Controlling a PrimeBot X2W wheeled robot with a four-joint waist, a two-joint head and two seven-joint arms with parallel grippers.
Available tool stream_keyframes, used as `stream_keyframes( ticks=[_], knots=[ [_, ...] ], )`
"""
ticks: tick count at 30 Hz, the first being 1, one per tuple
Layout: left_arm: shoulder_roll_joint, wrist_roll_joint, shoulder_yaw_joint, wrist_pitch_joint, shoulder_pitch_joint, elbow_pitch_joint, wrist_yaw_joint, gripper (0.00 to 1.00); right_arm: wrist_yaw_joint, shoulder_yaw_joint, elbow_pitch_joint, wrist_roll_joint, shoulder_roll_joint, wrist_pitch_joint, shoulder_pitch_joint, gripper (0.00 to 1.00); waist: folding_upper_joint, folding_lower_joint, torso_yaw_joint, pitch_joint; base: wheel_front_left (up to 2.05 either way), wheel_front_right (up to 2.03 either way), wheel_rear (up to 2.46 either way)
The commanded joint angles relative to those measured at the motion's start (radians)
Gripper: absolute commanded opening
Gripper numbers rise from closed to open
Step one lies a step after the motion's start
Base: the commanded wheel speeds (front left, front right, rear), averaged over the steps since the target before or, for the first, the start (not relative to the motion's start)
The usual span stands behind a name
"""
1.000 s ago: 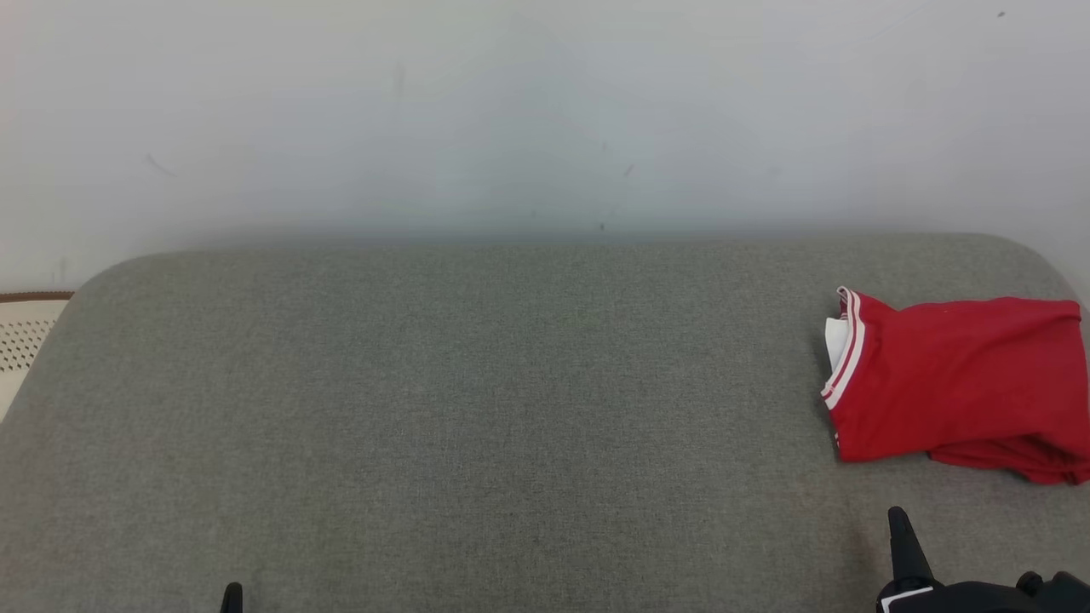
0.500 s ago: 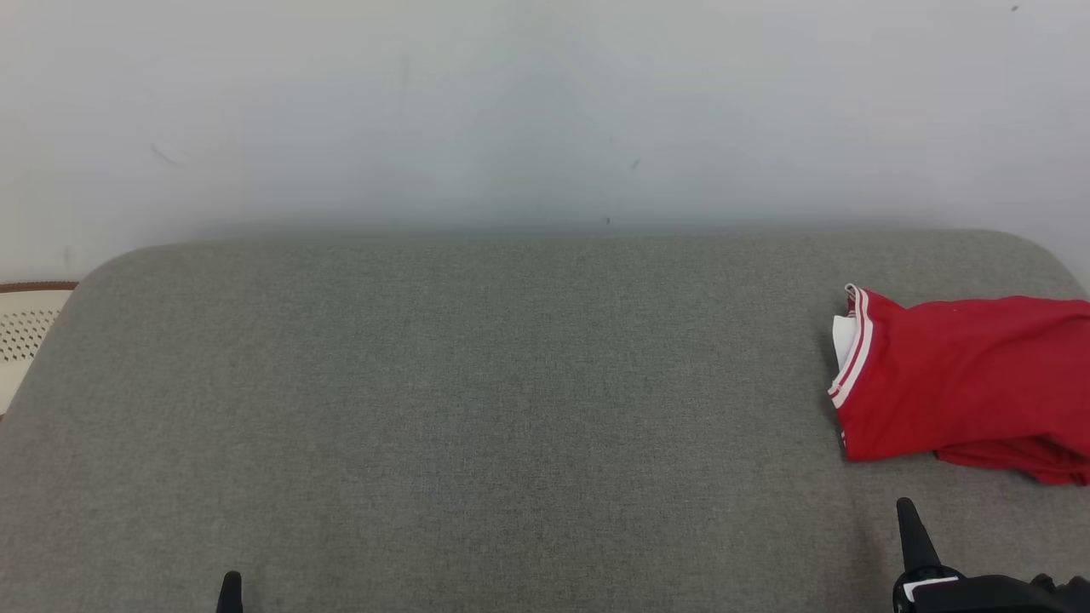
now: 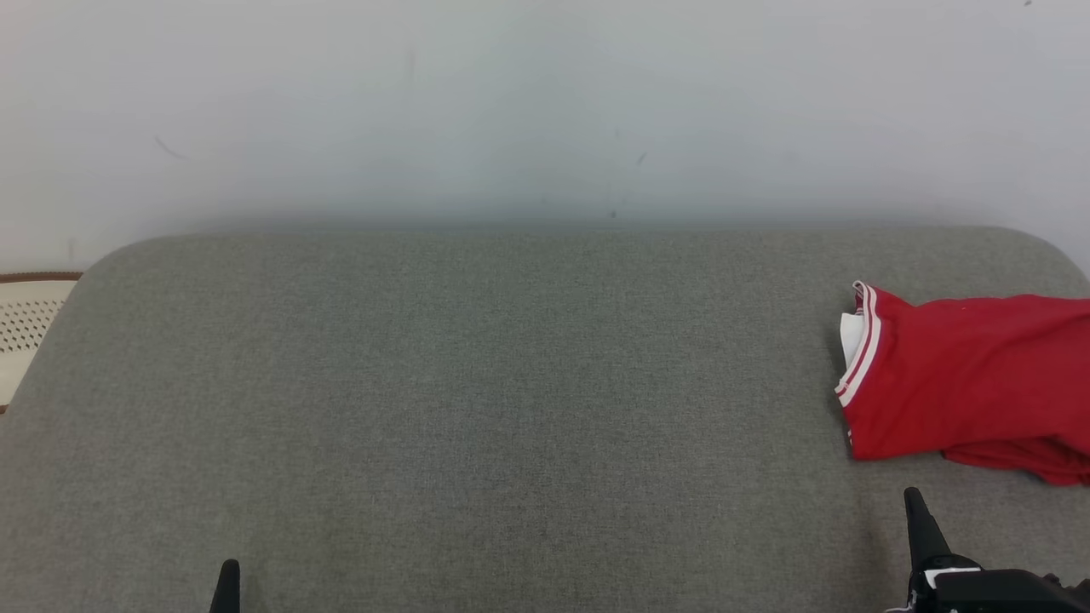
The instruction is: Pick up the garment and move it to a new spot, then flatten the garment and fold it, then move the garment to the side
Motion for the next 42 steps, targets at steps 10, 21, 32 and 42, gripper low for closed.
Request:
stream_keyframes(
  ticks=[10,21,32,42],
  knots=[
    [0.007,-0.111,0.009,0.029,-0.021,-0.006,-0.017,0.0,0.0,-0.023,-0.016,0.106,0.006,0.027,-0.014,0.0,0.0,0.0,0.007,0.008,0.0,0.0,0.0],
    [0.007,-0.203,0.012,0.05,-0.026,-0.005,-0.026,0.0,0.0,-0.041,-0.021,0.192,0.011,0.05,-0.021,0.0,0.0,0.0,0.013,0.016,0.0,0.0,0.0],
    [0.007,-0.286,0.014,0.07,-0.037,-0.004,-0.033,0.0,0.0,-0.058,-0.026,0.273,0.015,0.071,-0.021,0.0,0.0,0.0,0.019,0.024,0.0,0.0,0.0],
    [0.007,-0.336,0.016,0.083,-0.042,-0.003,-0.036,0.0,0.0,-0.068,-0.029,0.322,0.018,0.082,-0.022,0.0,0.0,0.0,0.024,0.03,0.0,0.0,0.0]
  ],
)
